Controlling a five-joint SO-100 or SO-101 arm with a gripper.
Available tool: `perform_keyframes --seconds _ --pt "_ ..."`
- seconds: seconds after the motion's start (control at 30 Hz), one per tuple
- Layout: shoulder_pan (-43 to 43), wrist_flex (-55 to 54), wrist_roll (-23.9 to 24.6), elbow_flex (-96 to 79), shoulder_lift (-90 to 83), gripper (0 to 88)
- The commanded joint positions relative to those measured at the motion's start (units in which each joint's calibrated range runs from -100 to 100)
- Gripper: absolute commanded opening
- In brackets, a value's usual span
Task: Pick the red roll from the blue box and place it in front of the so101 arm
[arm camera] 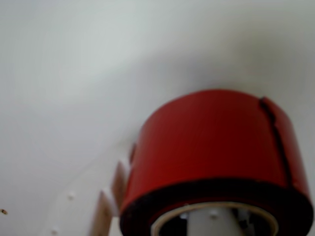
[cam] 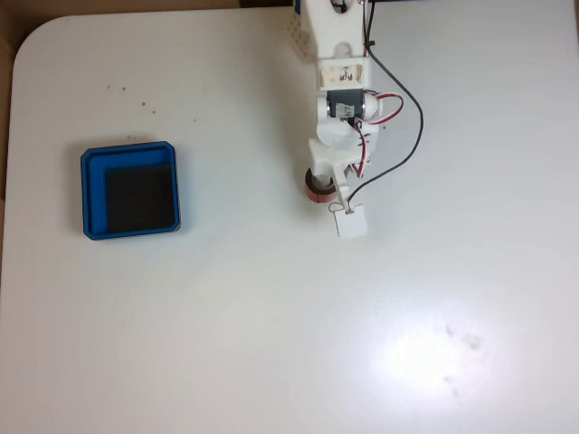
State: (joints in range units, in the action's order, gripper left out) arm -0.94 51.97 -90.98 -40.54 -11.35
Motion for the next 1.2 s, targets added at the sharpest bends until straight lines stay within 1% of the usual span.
perform_keyframes --seconds 0.0,0.1,0.23,0.5,1.0,1.17 --pt "0.7 -0.8 0.2 0.0 -0.5 1.2" --pt "0.7 -0.8 0.2 0.0 0.0 2.1" --pt "0.7 -0.9 0.2 0.1 2.1 5.9" --pt "0.2 -1.0 0.3 0.6 1.6 6.7" --pt "-0.3 -1.0 0.2 -0.1 -16.5 6.7" --pt "-1.6 -1.1 0.2 -5.6 -26.0 6.7"
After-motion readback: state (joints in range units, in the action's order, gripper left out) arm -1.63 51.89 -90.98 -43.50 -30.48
